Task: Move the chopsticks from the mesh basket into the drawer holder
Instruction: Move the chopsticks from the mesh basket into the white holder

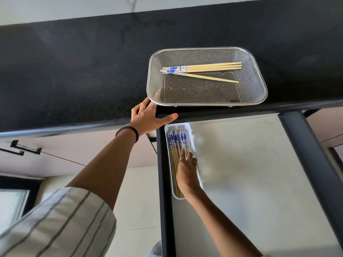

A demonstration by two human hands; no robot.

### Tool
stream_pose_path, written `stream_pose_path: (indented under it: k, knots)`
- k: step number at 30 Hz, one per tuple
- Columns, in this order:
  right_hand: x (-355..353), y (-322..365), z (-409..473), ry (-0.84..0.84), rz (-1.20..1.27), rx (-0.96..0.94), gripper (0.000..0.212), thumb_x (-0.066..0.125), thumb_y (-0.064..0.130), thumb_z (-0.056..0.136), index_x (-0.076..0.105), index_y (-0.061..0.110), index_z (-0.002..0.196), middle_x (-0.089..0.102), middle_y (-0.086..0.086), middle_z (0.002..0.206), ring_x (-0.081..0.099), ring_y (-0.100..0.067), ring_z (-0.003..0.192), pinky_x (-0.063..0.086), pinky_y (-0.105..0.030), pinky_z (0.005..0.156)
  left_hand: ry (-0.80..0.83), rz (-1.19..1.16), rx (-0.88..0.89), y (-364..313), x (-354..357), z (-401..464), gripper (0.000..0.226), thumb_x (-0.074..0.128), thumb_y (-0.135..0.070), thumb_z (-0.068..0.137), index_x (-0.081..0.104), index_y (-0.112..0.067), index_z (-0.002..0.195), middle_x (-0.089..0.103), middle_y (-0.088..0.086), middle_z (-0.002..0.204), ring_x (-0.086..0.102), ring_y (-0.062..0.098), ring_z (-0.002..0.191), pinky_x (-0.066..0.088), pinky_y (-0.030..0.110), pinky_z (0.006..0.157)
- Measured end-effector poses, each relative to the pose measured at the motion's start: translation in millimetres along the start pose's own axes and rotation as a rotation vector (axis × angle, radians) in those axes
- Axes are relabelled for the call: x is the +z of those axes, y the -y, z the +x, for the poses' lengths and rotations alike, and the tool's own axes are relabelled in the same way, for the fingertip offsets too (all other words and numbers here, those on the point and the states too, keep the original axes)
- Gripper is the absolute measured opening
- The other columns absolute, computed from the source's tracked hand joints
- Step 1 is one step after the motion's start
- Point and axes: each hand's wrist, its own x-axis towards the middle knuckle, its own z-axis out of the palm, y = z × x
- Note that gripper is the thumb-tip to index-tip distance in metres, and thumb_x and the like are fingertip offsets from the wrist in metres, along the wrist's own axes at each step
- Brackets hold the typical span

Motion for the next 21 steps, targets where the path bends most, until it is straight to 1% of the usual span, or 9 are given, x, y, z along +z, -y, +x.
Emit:
stream_pose_path:
  k: [2, 4, 6, 8, 11, 13, 18, 21]
  knots:
    - [1.2, -2.6, 1.1, 0.027, -0.009, -0.018, 0.063, 0.025, -0.012, 0.091, 0.01, 0.003, 0.15, 0.021, -0.015, 0.151, 0.024, -0.038, 0.139, 0.025, -0.04, 0.115, -0.006, -0.003, -0.003, -0.4, -0.2, -0.1, 0.09, 0.043, -0.079, 0.07, 0.004, -0.044, 0.143, 0.01, -0.005, 0.154, 0.003, 0.01, 0.138, -0.005, 0.025, 0.104]
    - [2.9, -6.1, 0.1, 0.041, -0.023, -0.044, 0.061, 0.03, -0.011, 0.09, 0.017, 0.002, 0.148, 0.022, -0.015, 0.151, 0.026, -0.036, 0.139, 0.029, -0.038, 0.113, -0.004, -0.005, -0.008, -0.8, -0.2, -0.2, 0.09, 0.044, -0.079, 0.07, 0.005, -0.044, 0.143, 0.01, -0.005, 0.154, 0.003, 0.01, 0.138, -0.004, 0.026, 0.104]
    - [5.0, -9.8, -2.5, 0.05, -0.024, -0.053, 0.063, 0.034, -0.009, 0.089, 0.018, 0.002, 0.148, 0.018, -0.014, 0.155, 0.022, -0.033, 0.142, 0.025, -0.036, 0.115, -0.001, -0.01, -0.009, -0.9, 0.1, 0.0, 0.091, 0.044, -0.078, 0.07, 0.001, -0.046, 0.143, 0.009, -0.006, 0.154, 0.002, 0.01, 0.138, -0.005, 0.027, 0.104]
    - [7.3, -13.9, -4.9, 0.06, -0.023, -0.042, 0.066, 0.037, -0.007, 0.088, 0.016, 0.002, 0.149, 0.009, -0.014, 0.159, 0.014, -0.031, 0.146, 0.017, -0.033, 0.118, 0.001, -0.006, -0.013, -0.8, 0.2, 0.1, 0.092, 0.044, -0.079, 0.07, -0.002, -0.047, 0.143, 0.008, -0.006, 0.154, 0.002, 0.011, 0.138, -0.005, 0.027, 0.105]
    - [11.6, -18.3, -9.4, 0.105, -0.021, -0.022, 0.067, 0.036, -0.005, 0.089, 0.012, 0.002, 0.15, -0.003, -0.016, 0.16, 0.005, -0.029, 0.148, 0.009, -0.032, 0.12, -0.001, 0.004, -0.018, -0.8, 0.3, -0.1, 0.092, 0.044, -0.08, 0.07, 0.0, -0.045, 0.143, 0.007, -0.005, 0.155, 0.002, 0.011, 0.138, -0.006, 0.026, 0.104]
    - [13.9, -20.1, -11.8, 0.139, -0.044, -0.041, 0.066, 0.034, -0.003, 0.09, 0.009, 0.001, 0.15, -0.006, -0.018, 0.16, 0.001, -0.029, 0.149, 0.005, -0.033, 0.12, -0.009, -0.002, -0.011, -1.5, 0.4, -0.7, 0.091, 0.045, -0.078, 0.071, 0.001, -0.045, 0.143, 0.009, -0.005, 0.154, 0.003, 0.011, 0.138, -0.005, 0.026, 0.104]
    - [13.5, -23.2, -13.8, 0.148, -0.056, -0.007, 0.064, 0.033, -0.002, 0.09, 0.011, 0.002, 0.15, -0.011, -0.021, 0.159, 0.004, -0.032, 0.148, 0.01, -0.035, 0.122, -0.018, -0.008, -0.003, -2.6, -0.7, -1.6, 0.09, 0.046, -0.077, 0.072, 0.0, -0.045, 0.143, 0.009, -0.005, 0.154, 0.003, 0.011, 0.138, -0.005, 0.025, 0.104]
    - [12.4, -22.6, -14.2, 0.16, -0.032, 0.004, 0.066, 0.035, -0.002, 0.089, 0.011, 0.001, 0.15, -0.011, -0.02, 0.159, 0.002, -0.033, 0.148, 0.008, -0.035, 0.122, -0.022, -0.012, -0.002, -2.9, -0.4, -1.5, 0.09, 0.046, -0.077, 0.072, 0.002, -0.044, 0.143, 0.011, -0.004, 0.154, 0.004, 0.011, 0.138, -0.005, 0.026, 0.104]
